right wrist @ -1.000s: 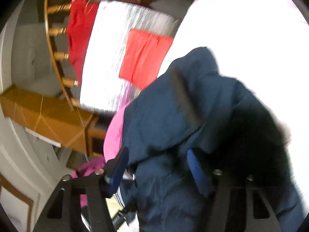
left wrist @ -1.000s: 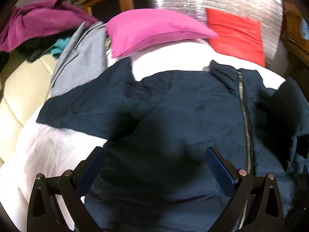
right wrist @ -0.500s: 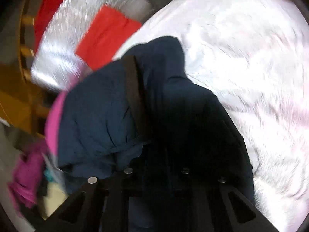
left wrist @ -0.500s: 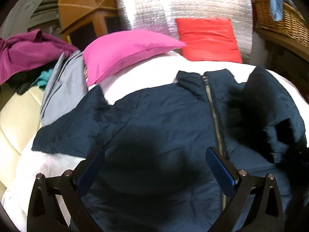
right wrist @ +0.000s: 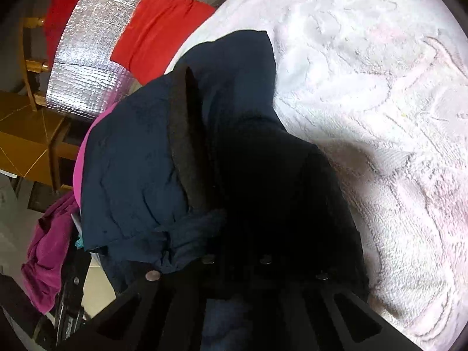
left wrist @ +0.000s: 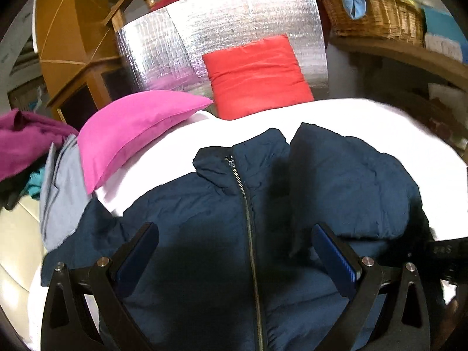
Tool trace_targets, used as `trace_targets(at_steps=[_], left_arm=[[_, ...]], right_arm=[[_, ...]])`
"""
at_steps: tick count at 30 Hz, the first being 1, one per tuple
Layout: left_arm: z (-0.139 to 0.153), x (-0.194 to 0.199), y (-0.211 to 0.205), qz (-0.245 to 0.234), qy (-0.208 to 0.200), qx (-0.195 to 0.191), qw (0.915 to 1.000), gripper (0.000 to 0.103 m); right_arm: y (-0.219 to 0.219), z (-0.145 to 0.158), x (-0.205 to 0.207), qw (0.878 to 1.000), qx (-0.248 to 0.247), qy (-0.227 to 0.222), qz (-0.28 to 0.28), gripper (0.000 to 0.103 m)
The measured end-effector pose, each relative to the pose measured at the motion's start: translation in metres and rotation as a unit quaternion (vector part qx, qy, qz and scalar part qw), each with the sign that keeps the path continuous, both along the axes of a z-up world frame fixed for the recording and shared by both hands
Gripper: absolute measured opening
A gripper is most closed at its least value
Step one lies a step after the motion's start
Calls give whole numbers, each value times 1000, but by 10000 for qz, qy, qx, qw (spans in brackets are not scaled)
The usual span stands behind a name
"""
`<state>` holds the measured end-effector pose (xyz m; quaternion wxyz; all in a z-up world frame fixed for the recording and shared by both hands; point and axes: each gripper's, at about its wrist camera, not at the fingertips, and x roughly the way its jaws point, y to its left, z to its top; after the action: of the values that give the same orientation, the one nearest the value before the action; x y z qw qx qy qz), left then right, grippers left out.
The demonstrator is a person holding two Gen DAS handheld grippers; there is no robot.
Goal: Fold large clothes
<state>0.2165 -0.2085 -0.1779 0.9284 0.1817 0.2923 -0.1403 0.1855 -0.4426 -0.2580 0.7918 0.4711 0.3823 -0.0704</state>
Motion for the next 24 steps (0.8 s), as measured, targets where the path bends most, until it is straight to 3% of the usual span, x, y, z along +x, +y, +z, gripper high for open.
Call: trace_targets(at_steps=[4,8,12,14,17,19,21,24], left_arm=[[-6,9,-9,194,-180,181,9995,103],[-16,16,-9,233,-173,292,9992,99],[-33,38,0,415,299,375,9980,54],[-46,49,6,429,735,320,9959,49],[-46,54,19,205,1189,-94,9927,52],[-34,48,27,99,1127,-340,9930,79],[-19,40,31,-12,879,-639,9941,93],[-14,28,19,-284,693,-710,9947,98]], right_arm=[[9,10,7,9990,-393,177,117,1],[10,10,5,9987,-449,183,122,1],[10,8,9,9990,-401,173,84,1],[10,8,4,9988,-454,196,70,1],[11,11,4,9987,-463,219,44,1],[11,10,3,9987,-452,221,35,1],[13,12,7,9986,-475,236,30,1],[16,14,11,9980,-566,292,40,1]])
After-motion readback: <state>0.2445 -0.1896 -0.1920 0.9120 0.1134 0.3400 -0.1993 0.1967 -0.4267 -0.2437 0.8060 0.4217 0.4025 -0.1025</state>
